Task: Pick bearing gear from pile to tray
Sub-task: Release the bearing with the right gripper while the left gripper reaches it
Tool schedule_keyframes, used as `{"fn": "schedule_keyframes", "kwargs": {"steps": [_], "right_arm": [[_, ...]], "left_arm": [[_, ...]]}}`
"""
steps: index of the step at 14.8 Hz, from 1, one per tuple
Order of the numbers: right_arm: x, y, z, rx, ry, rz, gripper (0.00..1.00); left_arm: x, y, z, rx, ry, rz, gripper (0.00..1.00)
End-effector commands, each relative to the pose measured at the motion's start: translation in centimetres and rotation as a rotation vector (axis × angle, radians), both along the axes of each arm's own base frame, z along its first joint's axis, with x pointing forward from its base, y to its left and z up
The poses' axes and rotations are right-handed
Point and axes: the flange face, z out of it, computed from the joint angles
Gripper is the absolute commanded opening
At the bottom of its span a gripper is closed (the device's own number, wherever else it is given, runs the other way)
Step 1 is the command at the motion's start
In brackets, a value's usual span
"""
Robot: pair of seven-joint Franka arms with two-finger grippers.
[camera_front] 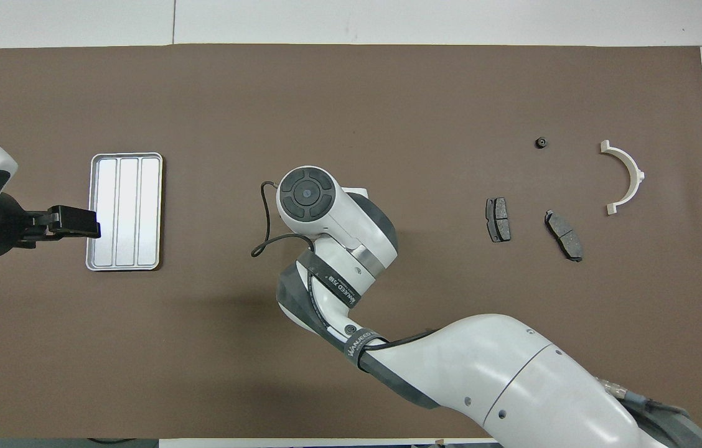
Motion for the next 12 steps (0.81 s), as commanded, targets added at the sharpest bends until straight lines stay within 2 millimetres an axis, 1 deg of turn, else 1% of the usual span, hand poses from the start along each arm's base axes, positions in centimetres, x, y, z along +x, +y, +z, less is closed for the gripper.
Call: {"fn": "schedule_keyframes", "kwargs": {"steps": [1,2,3,4,5,7,8,9,10,11,12], "right_arm": [[-0.3,-1.5,-0.9,-0.013,-0.016,-0.01,0.0],[-0.2,-1.5,-0.7,-0.014,-0.015,-0.012,0.0],[-0.1,-1.6,-0.6,-0.018,-0.01,-0.014,0.3],[0.0,-1.7,-0.5,-0.024,-0.007,-0.016,0.95],[0.2,-1.9,0.3,-0.036,-0.001,-0.019,1.0],[1.8,-2.1,3.2,-0.069,0.017,-0.032,1.0],[2.6,-3.2,4.4,-0.095,0.042,-0.039,1.0],[4.3,-5.0,6.9,-0.094,0.046,-0.038,1.0],[5.7,-7.1,9.0,-0.096,0.058,-0.019,1.0],[7.0,-9.9,11.6,-0.101,0.059,0.038,1.0],[8.2,-13.3,13.7,-0.106,0.056,0.131,1.0]], "left_arm": [[-0.9,-0.2,0.3,0.014,-0.002,0.014,1.0],[-1.0,-0.3,0.3,0.016,0.006,0.017,1.0],[-1.1,-0.1,0.5,0.013,0.009,0.02,1.0],[-0.9,0.1,0.8,0.006,-0.001,0.03,1.0],[-0.8,0.2,0.8,0.003,0.002,0.058,1.0],[-0.8,-0.4,0.8,0.002,0.0,0.086,1.0],[-0.9,-0.6,0.8,0.004,-0.002,0.083,1.0],[-1.0,-1.1,0.7,0.006,0.002,0.078,1.0],[-1.0,-1.9,0.5,0.005,-0.002,0.076,1.0],[-0.6,-3.0,-0.1,0.002,-0.02,0.088,1.0],[-0.2,-6.0,-1.8,-0.001,-0.022,0.085,1.0]]}}
